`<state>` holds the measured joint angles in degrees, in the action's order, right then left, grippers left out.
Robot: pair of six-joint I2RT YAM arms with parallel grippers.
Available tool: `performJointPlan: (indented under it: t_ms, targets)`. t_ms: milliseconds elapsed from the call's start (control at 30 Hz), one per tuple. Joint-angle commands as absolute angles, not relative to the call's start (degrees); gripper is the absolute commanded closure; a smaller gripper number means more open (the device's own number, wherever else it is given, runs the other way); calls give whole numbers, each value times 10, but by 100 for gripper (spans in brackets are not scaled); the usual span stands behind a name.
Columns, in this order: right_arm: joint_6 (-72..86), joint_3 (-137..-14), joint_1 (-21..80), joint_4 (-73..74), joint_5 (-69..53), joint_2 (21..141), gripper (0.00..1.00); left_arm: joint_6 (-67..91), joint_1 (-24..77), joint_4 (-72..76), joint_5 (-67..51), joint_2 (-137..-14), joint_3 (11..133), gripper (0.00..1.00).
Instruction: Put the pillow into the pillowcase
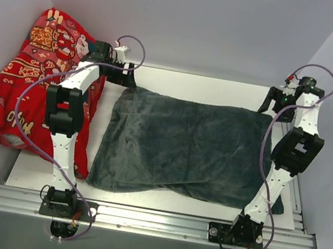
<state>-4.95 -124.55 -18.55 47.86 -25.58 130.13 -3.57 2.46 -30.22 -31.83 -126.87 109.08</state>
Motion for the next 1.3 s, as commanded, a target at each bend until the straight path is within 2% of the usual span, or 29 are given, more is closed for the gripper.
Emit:
performJointPlan:
  t_ms: [0,300,500,700,800,833,867,900,933,967,1067,1100,1133,1267]
  targets:
    - [-18,-1277,-176,452,-208,1324,16,-11,33,-285,-302,-1288,1134,3]
    - [-54,-1235,-149,349,-29,1370,16,-55,44,-287,-197,-1305,1119,3]
    - [-110,-1227,-113,361,31,1409,20,-74,47,-296,-129,-1313,1125,3]
    - [-147,-1247,-105,403,20,1436,43,-100,68,-326,-149,-1342,1134,3]
    - [-165,-1245,-106,426,4,1445,62,-110,83,-353,-142,-1367,1149,3]
    - [-170,-1242,-109,431,-10,1448,76,-112,85,-365,-140,-1377,1153,5]
    - [-172,-1240,-110,440,-27,1447,83,-112,87,-370,-140,-1382,1157,10]
    - [-171,-1238,-111,441,-28,1446,85,-110,86,-378,-146,-1386,1163,15]
    - [-172,-1237,-113,442,-30,1441,91,-107,84,-396,-149,-1396,1177,20]
    - [-175,-1239,-116,442,-35,1437,100,-106,82,-408,-153,-1400,1186,41]
    - [-173,-1251,-126,446,-67,1406,100,-112,68,-433,-191,-1401,1219,72]
    - [-172,-1252,-127,444,-89,1395,100,-111,64,-433,-205,-1396,1228,89]
    - [-170,-1256,-129,444,-103,1375,100,-106,56,-433,-222,-1384,1238,99]
    - [-141,-1318,-151,434,-191,1319,100,-90,36,-433,-266,-1363,1353,100]
